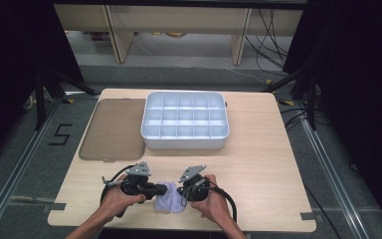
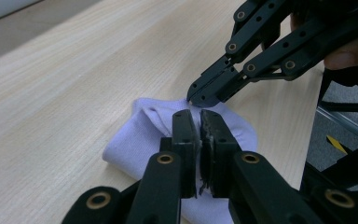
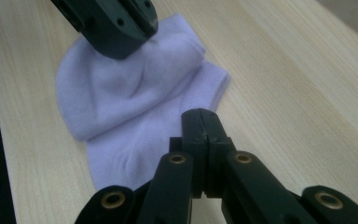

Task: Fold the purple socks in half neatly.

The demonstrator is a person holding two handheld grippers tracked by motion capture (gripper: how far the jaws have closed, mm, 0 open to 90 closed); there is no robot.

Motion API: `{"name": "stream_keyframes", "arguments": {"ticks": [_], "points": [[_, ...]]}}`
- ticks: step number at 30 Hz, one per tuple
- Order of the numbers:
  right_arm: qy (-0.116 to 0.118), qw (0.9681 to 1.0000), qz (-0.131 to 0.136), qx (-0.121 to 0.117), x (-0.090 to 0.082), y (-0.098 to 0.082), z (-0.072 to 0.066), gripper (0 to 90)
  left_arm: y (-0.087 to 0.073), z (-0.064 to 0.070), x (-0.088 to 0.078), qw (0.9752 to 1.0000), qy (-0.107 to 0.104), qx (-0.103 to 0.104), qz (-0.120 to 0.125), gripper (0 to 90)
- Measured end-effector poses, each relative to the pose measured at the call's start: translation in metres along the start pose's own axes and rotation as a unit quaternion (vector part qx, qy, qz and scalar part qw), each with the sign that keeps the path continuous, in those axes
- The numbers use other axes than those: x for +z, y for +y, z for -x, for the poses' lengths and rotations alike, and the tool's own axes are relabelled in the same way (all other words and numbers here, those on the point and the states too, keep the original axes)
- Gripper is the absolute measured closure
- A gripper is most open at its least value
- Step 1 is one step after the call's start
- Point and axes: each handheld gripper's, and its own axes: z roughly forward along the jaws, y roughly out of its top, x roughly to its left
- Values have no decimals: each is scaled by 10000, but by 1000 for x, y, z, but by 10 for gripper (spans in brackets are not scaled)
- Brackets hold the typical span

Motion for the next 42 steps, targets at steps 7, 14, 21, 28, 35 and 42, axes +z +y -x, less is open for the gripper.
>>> {"name": "stream_keyframes", "arguments": {"ticks": [7,14,21,28,35,42], "points": [[-61,9992,341,185,-14,-1,7,900,3,0,6,10000,49,-74,-35,811],[-99,9990,330,278,-27,-9,14,900,7,8,17,9999,19,72,-84,745],[-186,9987,368,294,-31,-11,19,887,12,13,28,9998,-180,-58,-39,647],[-261,9978,505,329,-39,-11,23,878,15,12,-3,9991,-78,12,411,579],[-119,9972,730,114,-45,0,10,879,-20,-5,-16,9999,131,21,107,797],[190,9974,665,-222,-30,12,-14,894,-26,2,0,9991,113,323,-264,832]]}}
